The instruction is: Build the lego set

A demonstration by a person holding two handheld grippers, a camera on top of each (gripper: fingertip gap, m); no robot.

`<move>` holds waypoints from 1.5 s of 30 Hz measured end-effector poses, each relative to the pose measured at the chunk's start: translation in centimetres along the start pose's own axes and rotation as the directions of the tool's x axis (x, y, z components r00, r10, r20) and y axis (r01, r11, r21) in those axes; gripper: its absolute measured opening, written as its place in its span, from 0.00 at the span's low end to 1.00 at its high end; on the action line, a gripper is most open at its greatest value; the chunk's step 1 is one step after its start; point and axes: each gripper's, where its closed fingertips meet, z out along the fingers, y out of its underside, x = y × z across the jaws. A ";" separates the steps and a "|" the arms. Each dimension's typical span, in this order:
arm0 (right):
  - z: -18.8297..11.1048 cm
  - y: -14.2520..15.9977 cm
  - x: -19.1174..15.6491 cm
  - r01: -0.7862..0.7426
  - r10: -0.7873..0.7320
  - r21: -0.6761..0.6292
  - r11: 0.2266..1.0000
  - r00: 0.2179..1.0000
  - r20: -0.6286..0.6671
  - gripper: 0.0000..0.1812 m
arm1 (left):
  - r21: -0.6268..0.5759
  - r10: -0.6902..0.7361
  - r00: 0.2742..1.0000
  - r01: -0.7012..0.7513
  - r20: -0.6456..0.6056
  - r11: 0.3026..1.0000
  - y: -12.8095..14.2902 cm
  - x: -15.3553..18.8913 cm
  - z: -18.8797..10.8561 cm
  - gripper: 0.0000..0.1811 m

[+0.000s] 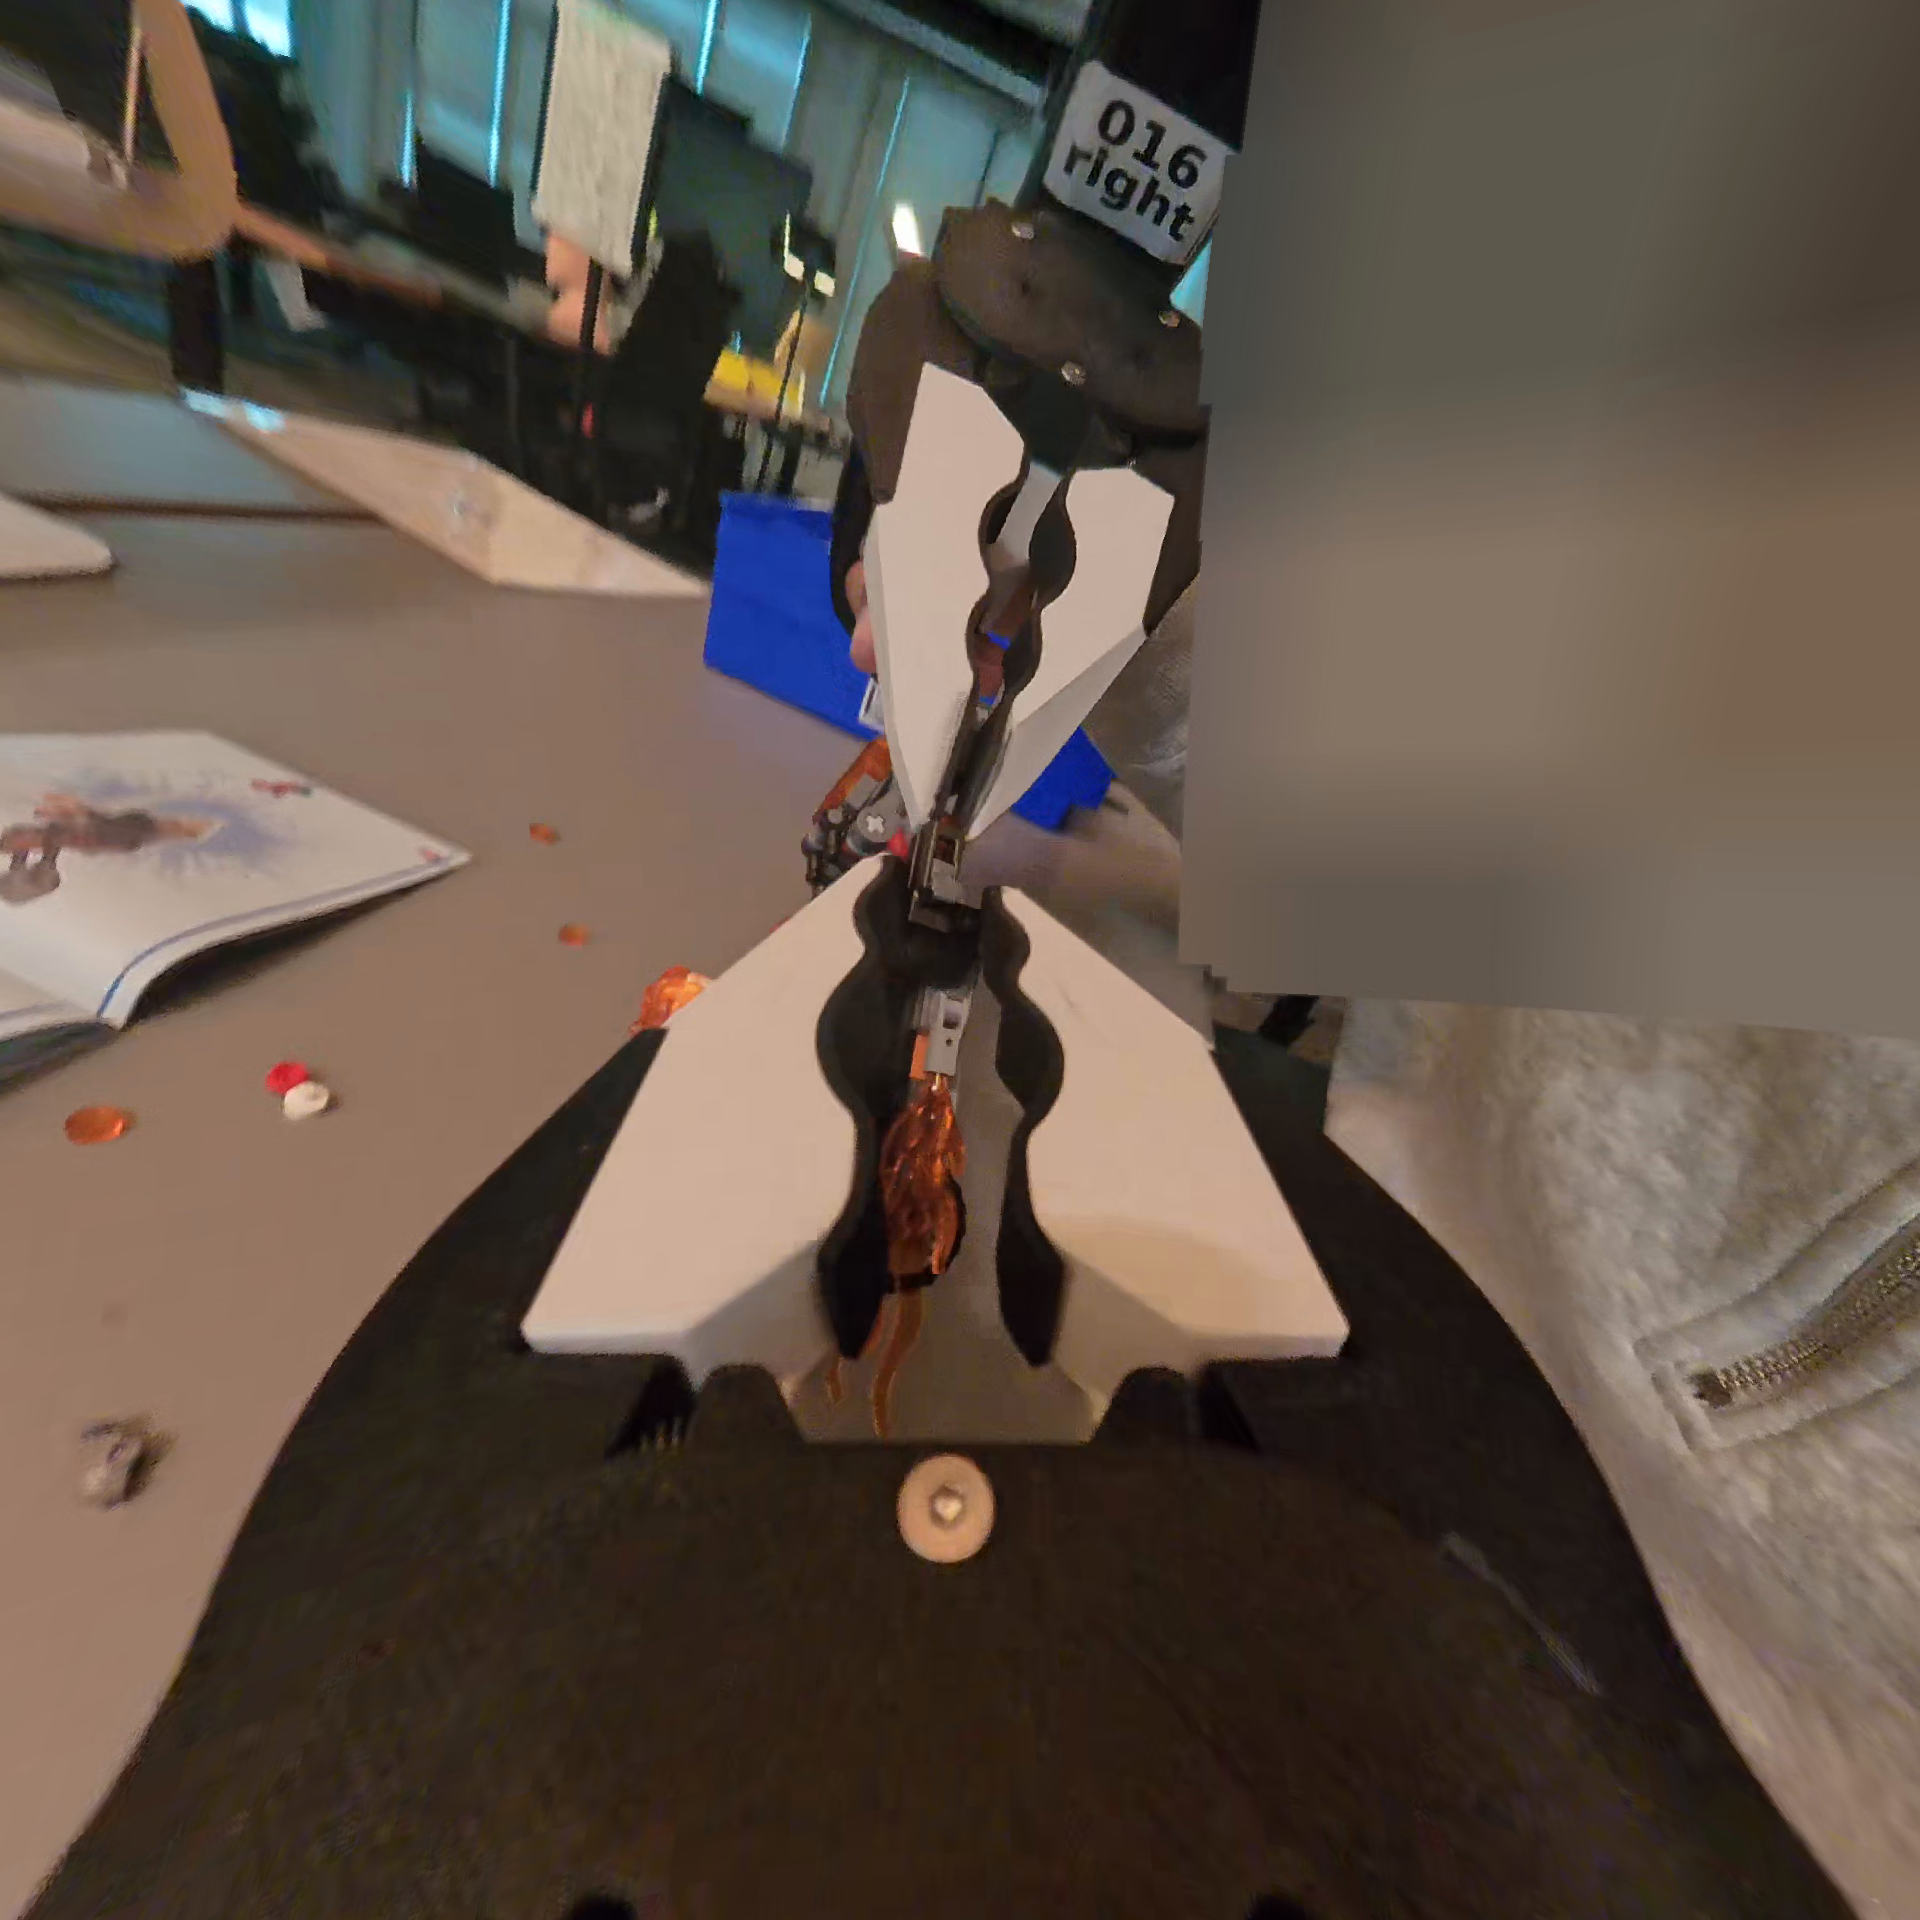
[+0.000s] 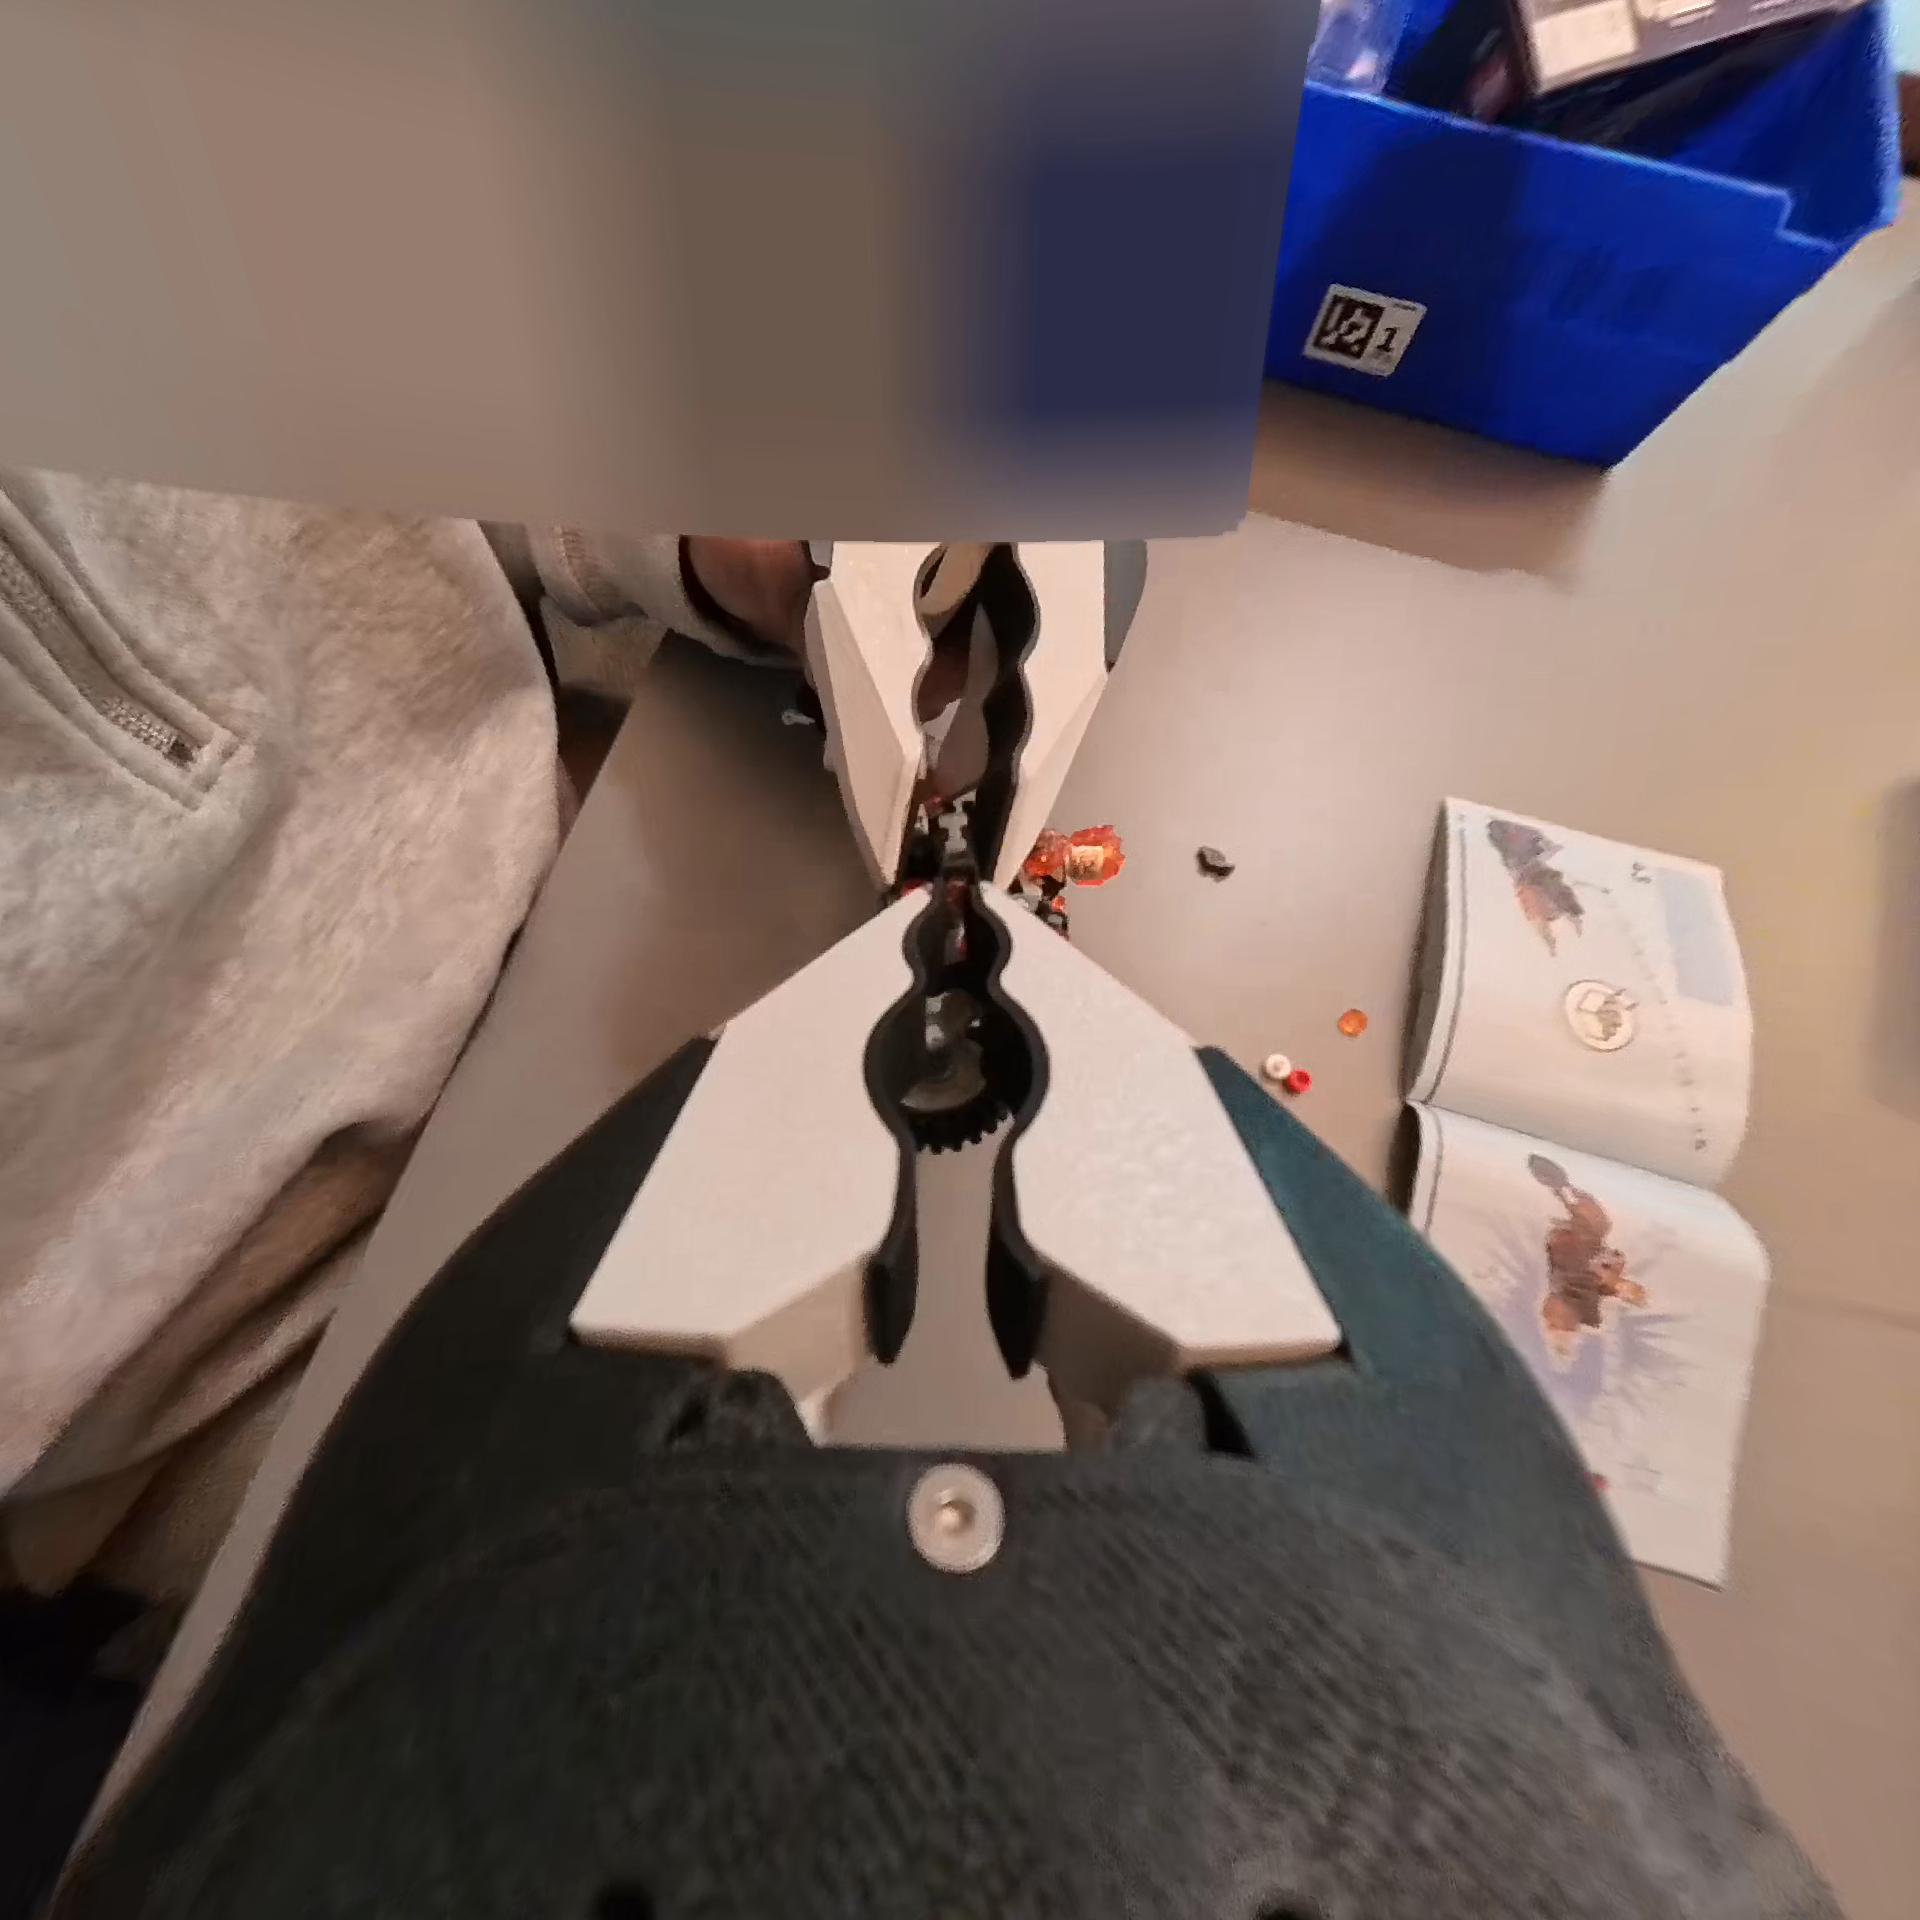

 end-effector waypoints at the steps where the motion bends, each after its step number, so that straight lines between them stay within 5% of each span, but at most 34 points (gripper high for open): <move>1: -0.3 -0.6 -0.2 0.019 -0.019 -0.035 0.999 1.000 0.004 0.00 | 0.037 0.012 1.000 -0.011 -0.007 0.999 -0.5 0.5 -0.1 0.07; 16: 0.9 -6.7 -1.4 0.141 -0.148 -0.343 0.929 0.989 0.007 0.00 | 0.420 -0.015 0.988 0.080 -0.156 0.904 -4.1 3.7 -4.4 0.07; 45: 1.7 -8.7 -0.6 0.087 -0.126 -0.329 0.940 0.987 -0.100 0.04 | 0.492 -0.021 0.980 0.119 -0.200 0.863 -5.0 3.6 -6.2 0.07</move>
